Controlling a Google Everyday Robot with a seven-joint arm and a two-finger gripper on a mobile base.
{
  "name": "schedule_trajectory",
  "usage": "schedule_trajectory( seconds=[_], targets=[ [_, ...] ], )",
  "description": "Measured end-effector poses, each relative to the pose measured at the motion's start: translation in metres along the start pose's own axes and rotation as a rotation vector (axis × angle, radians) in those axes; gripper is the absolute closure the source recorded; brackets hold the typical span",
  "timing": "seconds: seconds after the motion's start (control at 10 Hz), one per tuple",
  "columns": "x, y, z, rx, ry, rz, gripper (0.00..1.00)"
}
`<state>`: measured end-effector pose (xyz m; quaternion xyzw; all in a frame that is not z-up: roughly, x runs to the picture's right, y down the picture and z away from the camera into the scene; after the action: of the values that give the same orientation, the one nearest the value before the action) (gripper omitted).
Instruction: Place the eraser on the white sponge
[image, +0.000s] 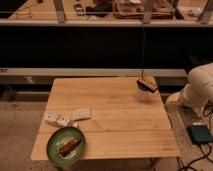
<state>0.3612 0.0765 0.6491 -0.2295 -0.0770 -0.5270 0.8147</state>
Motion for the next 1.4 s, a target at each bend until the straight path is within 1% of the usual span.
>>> schedule_trajectory(
  seconds=[0.1,0.2,0.3,0.4,0.5,0.7,0.8,0.9,1.1,1.2,1.3,1.4],
  targets=[
    [0.006,-0.014,-0.004,0.041,0.004,-0.086,0.2],
    [0.018,-0.032,-0.009,0.069,0.019,-0.191,0.2],
    [0.023,-0.044,-0.011,0.087,0.025,-0.246,0.2],
    [0.028,-0.05,-0.013,0.099,0.032,-0.292,0.2],
    [0.03,-0.054,-0.014,0.105,0.037,-0.32,0.2],
    [0.034,-0.056,-0.014,0.107,0.046,-0.326,0.2],
    [0.047,-0.056,-0.017,0.113,0.084,-0.333,0.2],
    [0.073,-0.061,-0.025,0.14,0.156,-0.359,0.2],
    [0.117,-0.08,-0.042,0.211,0.285,-0.421,0.2],
    [0.137,-0.088,-0.049,0.246,0.344,-0.466,0.2],
    [0.144,-0.091,-0.049,0.267,0.361,-0.491,0.2],
    [0.149,-0.097,-0.043,0.287,0.361,-0.528,0.2]
  ],
)
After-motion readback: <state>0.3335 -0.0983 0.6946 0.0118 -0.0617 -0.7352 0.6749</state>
